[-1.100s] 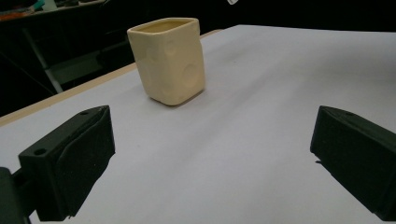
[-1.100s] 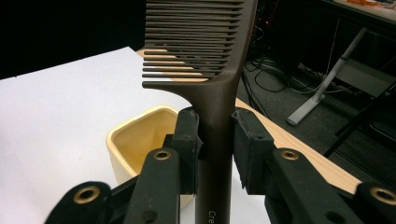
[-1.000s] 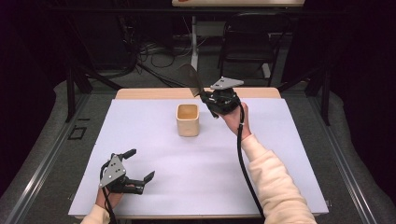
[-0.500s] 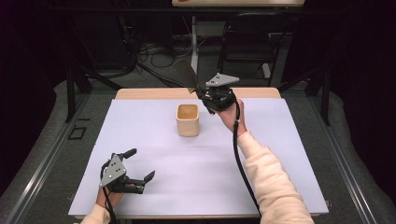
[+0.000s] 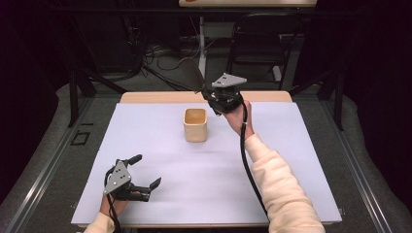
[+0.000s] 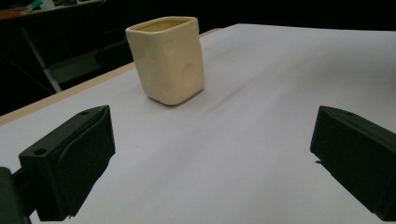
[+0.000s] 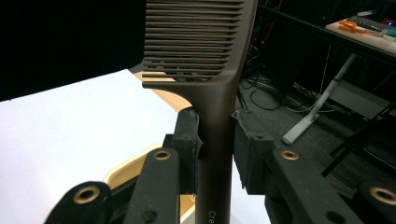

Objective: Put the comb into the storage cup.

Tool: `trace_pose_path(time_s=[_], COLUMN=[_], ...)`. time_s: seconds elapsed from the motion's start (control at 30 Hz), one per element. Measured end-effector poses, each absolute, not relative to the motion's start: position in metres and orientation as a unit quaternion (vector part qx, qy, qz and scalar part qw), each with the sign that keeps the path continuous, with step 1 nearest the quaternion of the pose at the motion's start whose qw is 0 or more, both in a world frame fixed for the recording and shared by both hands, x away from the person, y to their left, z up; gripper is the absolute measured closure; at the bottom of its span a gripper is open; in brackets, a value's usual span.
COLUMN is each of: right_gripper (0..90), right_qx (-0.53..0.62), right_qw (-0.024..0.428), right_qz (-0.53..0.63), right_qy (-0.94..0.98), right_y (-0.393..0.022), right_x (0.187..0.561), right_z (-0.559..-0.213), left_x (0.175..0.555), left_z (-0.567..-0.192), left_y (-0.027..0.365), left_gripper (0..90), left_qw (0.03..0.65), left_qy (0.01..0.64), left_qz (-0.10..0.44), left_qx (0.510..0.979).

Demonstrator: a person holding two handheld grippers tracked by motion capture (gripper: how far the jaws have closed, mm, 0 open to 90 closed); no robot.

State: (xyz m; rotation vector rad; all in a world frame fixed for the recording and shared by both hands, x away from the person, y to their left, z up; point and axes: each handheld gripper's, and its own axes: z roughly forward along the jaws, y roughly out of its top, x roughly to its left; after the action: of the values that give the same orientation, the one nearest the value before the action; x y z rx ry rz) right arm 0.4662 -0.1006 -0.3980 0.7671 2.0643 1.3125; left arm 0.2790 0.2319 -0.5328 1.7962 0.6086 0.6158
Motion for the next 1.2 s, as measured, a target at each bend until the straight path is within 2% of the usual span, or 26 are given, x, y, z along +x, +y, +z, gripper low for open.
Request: trace_pose_path(time_s=[1.2], right_gripper=[72.5], right_qx=[0.27], right_qw=[0.282], right_qz=[0.52], right_qy=[0.76], right_y=[-0.084], right_x=[0.473], right_z=[-0.406], left_x=[0.279], left_z=[-0.533], left_y=[0.232], left_gripper=[0.0], left_qw=[0.542], left_qy=[0.258], left_qz=[0.259], left_qx=[0.756])
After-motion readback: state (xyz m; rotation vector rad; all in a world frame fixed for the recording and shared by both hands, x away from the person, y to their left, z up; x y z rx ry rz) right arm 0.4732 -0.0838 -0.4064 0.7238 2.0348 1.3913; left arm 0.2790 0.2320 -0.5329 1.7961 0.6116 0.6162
